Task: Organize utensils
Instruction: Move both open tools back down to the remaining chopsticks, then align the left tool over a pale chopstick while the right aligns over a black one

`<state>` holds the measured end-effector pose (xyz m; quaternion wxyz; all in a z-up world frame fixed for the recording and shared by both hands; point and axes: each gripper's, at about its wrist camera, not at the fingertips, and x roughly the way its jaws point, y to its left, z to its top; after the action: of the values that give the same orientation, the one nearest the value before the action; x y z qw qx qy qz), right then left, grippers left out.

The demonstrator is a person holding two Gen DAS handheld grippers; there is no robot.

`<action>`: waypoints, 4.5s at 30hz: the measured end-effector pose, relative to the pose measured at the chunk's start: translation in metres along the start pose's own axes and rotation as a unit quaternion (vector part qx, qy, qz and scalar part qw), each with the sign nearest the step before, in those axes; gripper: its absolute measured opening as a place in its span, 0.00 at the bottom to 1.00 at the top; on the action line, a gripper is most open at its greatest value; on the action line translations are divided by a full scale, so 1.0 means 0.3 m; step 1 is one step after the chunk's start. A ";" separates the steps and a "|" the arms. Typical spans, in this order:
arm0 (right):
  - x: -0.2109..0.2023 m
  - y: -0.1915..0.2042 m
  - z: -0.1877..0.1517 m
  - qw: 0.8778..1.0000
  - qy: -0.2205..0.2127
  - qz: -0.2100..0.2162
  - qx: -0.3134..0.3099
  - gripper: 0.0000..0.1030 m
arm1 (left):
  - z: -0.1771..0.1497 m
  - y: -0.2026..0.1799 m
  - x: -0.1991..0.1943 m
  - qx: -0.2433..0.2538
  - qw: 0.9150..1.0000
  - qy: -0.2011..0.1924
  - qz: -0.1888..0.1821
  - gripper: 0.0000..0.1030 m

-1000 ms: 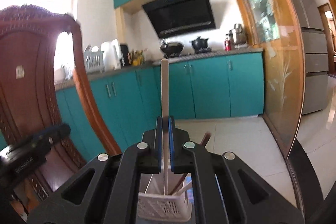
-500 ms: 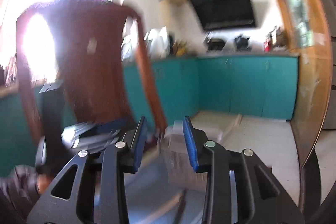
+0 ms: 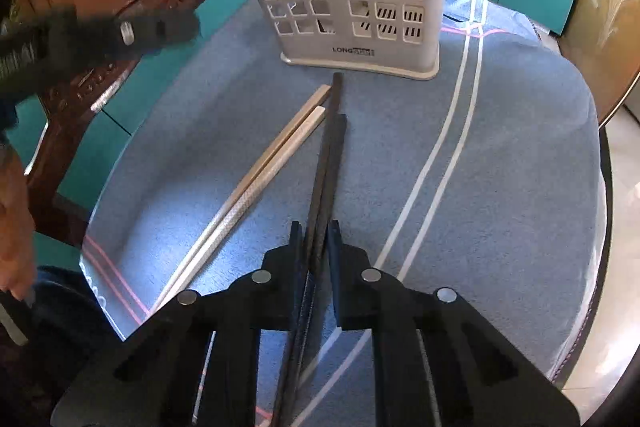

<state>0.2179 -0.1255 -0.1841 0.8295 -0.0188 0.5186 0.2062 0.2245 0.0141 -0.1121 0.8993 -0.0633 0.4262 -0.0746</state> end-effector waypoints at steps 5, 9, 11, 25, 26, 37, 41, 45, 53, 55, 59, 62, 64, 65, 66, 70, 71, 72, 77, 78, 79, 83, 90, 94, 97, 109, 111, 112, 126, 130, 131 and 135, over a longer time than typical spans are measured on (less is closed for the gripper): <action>-0.089 -0.052 0.016 0.998 -0.037 0.024 0.045 0.06 | -0.033 -0.022 0.077 0.017 0.998 0.056 0.004 0.41; -0.113 -0.082 0.012 0.997 -0.047 -0.014 0.055 0.06 | -0.062 -0.038 0.123 0.030 0.996 0.085 0.010 0.41; -0.102 -0.099 0.009 0.997 -0.039 -0.016 0.057 0.06 | -0.076 -0.056 0.147 0.041 0.994 0.097 0.010 0.41; -0.059 -0.036 -0.015 0.999 -0.015 -0.016 0.028 0.17 | -0.128 -0.098 0.242 0.065 0.988 0.138 0.026 0.49; -0.050 -0.035 -0.012 0.999 -0.013 -0.017 0.026 0.19 | -0.127 -0.090 0.240 0.063 0.988 0.138 0.025 0.49; -0.003 -0.042 0.015 0.999 -0.005 -0.034 0.031 0.20 | -0.124 -0.060 0.216 0.058 0.989 0.139 0.005 0.36; -0.015 -0.085 0.024 0.997 -0.009 -0.049 0.051 0.20 | -0.121 -0.050 0.206 0.057 0.989 0.135 0.003 0.36; -0.017 -0.103 0.028 0.997 -0.012 -0.052 0.059 0.20 | -0.103 -0.042 0.184 0.056 0.991 0.117 -0.009 0.36; -0.018 -0.112 0.029 0.997 -0.013 -0.050 0.061 0.20 | -0.116 -0.053 0.211 0.059 0.989 0.132 0.006 0.36; -0.019 -0.112 0.028 0.997 -0.013 -0.051 0.060 0.20 | -0.121 -0.060 0.217 0.063 0.989 0.135 0.004 0.36; -0.020 -0.113 0.027 0.997 -0.013 -0.051 0.059 0.21 | -0.136 -0.087 0.226 0.079 0.987 0.139 0.004 0.31; -0.019 -0.111 0.026 0.997 -0.014 -0.050 0.059 0.21 | -0.140 -0.100 0.225 0.083 0.987 0.139 -0.004 0.20; -0.018 -0.110 0.027 0.997 -0.013 -0.051 0.059 0.21 | -0.142 -0.106 0.225 0.085 0.987 0.139 -0.007 0.13; -0.018 -0.110 0.027 0.997 -0.013 -0.051 0.059 0.21 | -0.143 -0.109 0.225 0.085 0.987 0.139 -0.007 0.13; -0.018 -0.110 0.027 0.997 -0.013 -0.051 0.059 0.21 | -0.143 -0.114 0.225 0.084 0.987 0.138 -0.007 0.13; -0.017 -0.110 0.027 0.997 -0.013 -0.051 0.059 0.21 | -0.142 -0.127 0.214 0.080 0.988 0.131 -0.013 0.13; -0.017 -0.110 0.028 0.997 -0.013 -0.051 0.059 0.21 | -0.143 -0.127 0.206 0.079 0.988 0.129 -0.016 0.13; -0.017 -0.110 0.027 0.997 -0.013 -0.051 0.059 0.21 | -0.143 -0.128 0.197 0.079 0.989 0.127 -0.020 0.13; -0.018 -0.110 0.028 0.997 -0.013 -0.051 0.058 0.22 | -0.151 -0.127 0.146 0.077 0.990 0.112 -0.043 0.13; -0.019 -0.110 0.027 0.997 -0.014 -0.051 0.058 0.23 | -0.152 -0.122 0.144 0.077 0.990 0.110 -0.045 0.13; -0.019 -0.110 0.027 0.997 -0.014 -0.051 0.058 0.24 | -0.153 -0.123 0.141 0.076 0.990 0.108 -0.044 0.13; -0.018 -0.108 0.028 0.997 -0.014 -0.051 0.058 0.25 | -0.153 -0.102 0.154 0.064 0.991 0.111 -0.031 0.13; -0.016 -0.099 0.029 0.997 -0.014 -0.051 0.053 0.29 | -0.165 -0.043 0.171 0.064 0.990 0.126 -0.001 0.26; -0.013 -0.096 0.030 0.997 -0.014 -0.052 0.052 0.30 | -0.168 -0.050 0.171 0.070 0.990 0.127 -0.002 0.28; -0.014 -0.098 0.027 0.997 -0.014 -0.052 0.051 0.30 | -0.169 -0.058 0.180 0.074 0.989 0.129 -0.003 0.28; -0.016 -0.100 0.029 0.997 -0.015 -0.053 0.049 0.31 | -0.175 -0.089 0.218 0.091 0.987 0.130 -0.001 0.14; -0.015 -0.100 0.030 0.997 -0.015 -0.053 0.049 0.31 | -0.173 -0.090 0.216 0.094 0.987 0.128 -0.002 0.13; -0.015 -0.099 0.029 0.997 -0.015 -0.053 0.049 0.31 | -0.172 -0.091 0.213 0.094 0.987 0.127 -0.003 0.13; -0.013 -0.099 0.030 0.997 -0.015 -0.053 0.049 0.32 | -0.158 -0.022 0.134 0.066 0.992 0.107 -0.020 0.16; -0.014 -0.100 0.028 0.997 -0.015 -0.052 0.049 0.32 | -0.162 -0.011 0.136 0.064 0.992 0.111 -0.007 0.22; -0.014 -0.100 0.028 0.997 -0.015 -0.052 0.048 0.32 | -0.160 -0.011 0.136 0.063 0.992 0.111 -0.006 0.24; -0.013 -0.099 0.030 0.997 -0.015 -0.053 0.048 0.32 | -0.156 -0.014 0.125 0.064 0.992 0.106 -0.008 0.36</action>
<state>0.2349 -0.1515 -0.1820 0.8469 -0.0027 0.5138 0.1371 0.2114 0.0005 -0.1692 0.8507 -0.0013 0.5129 -0.1151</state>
